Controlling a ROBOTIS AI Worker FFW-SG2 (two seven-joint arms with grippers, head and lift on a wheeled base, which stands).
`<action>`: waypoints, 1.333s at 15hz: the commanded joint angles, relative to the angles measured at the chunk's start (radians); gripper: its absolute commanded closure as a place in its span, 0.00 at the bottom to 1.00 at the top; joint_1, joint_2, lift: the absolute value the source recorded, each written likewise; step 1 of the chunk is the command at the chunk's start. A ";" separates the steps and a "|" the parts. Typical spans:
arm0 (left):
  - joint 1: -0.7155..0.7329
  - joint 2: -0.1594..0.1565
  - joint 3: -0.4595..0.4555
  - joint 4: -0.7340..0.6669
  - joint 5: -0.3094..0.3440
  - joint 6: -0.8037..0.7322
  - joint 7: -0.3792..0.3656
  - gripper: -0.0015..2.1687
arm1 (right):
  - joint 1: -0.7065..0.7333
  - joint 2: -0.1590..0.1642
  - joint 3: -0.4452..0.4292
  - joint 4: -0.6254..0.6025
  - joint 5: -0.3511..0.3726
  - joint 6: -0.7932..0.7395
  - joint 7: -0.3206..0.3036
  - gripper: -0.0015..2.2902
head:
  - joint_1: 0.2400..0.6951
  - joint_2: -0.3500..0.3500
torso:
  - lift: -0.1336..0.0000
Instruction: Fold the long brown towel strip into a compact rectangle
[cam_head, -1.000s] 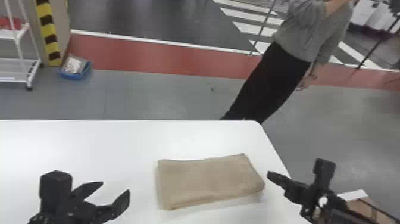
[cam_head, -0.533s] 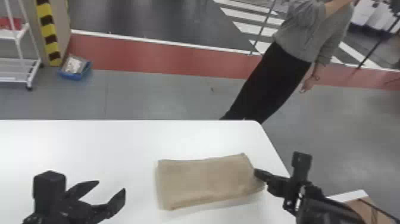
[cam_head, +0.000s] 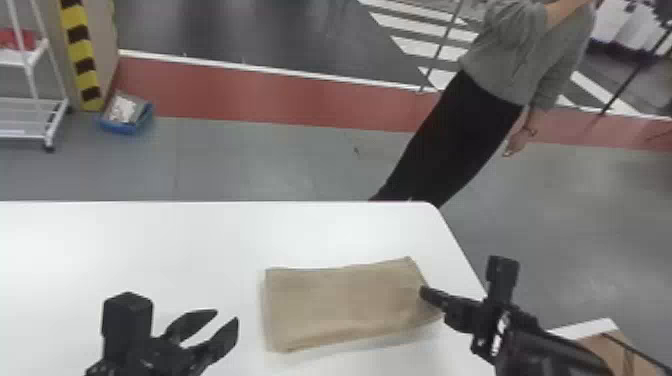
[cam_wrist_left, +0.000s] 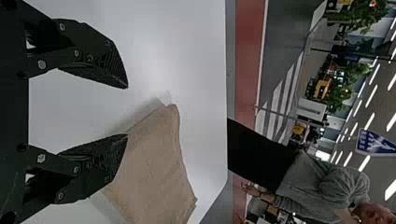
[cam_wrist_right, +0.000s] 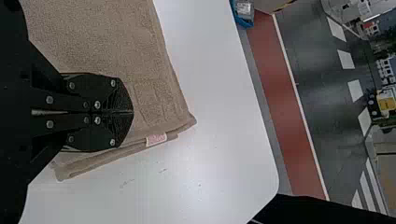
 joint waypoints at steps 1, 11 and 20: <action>-0.018 -0.009 -0.032 0.024 0.002 -0.026 0.004 0.42 | -0.011 -0.006 0.019 0.035 0.036 0.003 0.000 0.74 | 1.00 0.00 | 1.00; -0.024 0.001 0.046 0.014 0.011 -0.020 0.004 0.42 | 0.021 0.043 0.148 -0.019 0.016 0.105 0.001 0.74 | 1.00 0.00 | 1.00; -0.009 0.002 0.059 -0.002 0.015 -0.029 -0.007 0.42 | 0.093 0.125 0.250 -0.230 0.004 0.249 -0.009 0.74 | 1.00 0.04 | 1.00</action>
